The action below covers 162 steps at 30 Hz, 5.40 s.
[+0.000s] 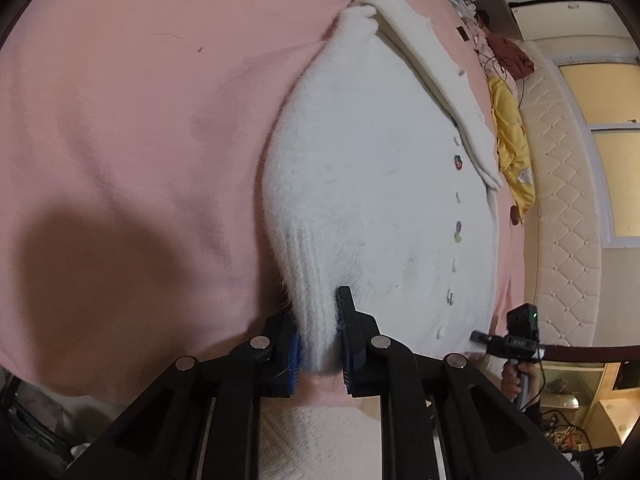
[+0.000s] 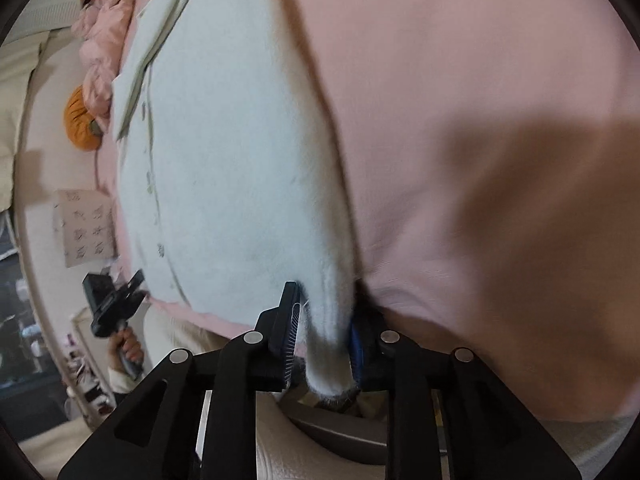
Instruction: Fold clothes
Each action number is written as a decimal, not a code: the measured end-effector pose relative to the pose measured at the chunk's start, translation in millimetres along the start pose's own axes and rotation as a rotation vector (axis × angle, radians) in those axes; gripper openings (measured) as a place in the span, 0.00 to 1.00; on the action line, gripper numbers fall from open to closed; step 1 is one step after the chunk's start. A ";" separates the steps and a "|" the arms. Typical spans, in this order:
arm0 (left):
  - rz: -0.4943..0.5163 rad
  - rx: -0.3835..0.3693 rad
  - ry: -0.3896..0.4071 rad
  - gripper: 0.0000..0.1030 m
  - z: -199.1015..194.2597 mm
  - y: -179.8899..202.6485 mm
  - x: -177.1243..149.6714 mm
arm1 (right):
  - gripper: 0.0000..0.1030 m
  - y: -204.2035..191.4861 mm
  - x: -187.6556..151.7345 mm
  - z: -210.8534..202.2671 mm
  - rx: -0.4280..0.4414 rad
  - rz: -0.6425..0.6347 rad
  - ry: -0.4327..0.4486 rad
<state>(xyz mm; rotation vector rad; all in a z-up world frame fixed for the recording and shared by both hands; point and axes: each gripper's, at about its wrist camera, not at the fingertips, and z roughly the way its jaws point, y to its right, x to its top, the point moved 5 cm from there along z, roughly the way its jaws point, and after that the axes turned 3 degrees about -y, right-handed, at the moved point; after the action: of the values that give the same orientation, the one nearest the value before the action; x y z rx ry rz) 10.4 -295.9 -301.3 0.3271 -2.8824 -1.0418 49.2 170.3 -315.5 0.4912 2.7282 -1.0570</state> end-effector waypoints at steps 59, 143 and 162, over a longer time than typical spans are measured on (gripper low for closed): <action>0.045 0.106 0.367 0.23 28.0 123.1 421.8 | 0.10 -101.6 431.5 -121.6 0.034 -0.172 0.333; 0.303 0.656 0.516 0.99 110.3 148.1 -16.6 | 0.87 -106.0 13.2 -3.6 -0.664 -0.617 0.882; 0.249 0.567 0.537 0.99 98.8 143.6 -17.2 | 0.87 -119.3 0.1 -31.5 -0.607 -0.609 0.963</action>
<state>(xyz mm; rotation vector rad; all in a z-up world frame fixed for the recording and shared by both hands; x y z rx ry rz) -11.0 -122.8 -285.5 0.2155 -2.5587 -0.0558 4.4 109.0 -218.3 0.0279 3.9534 0.1074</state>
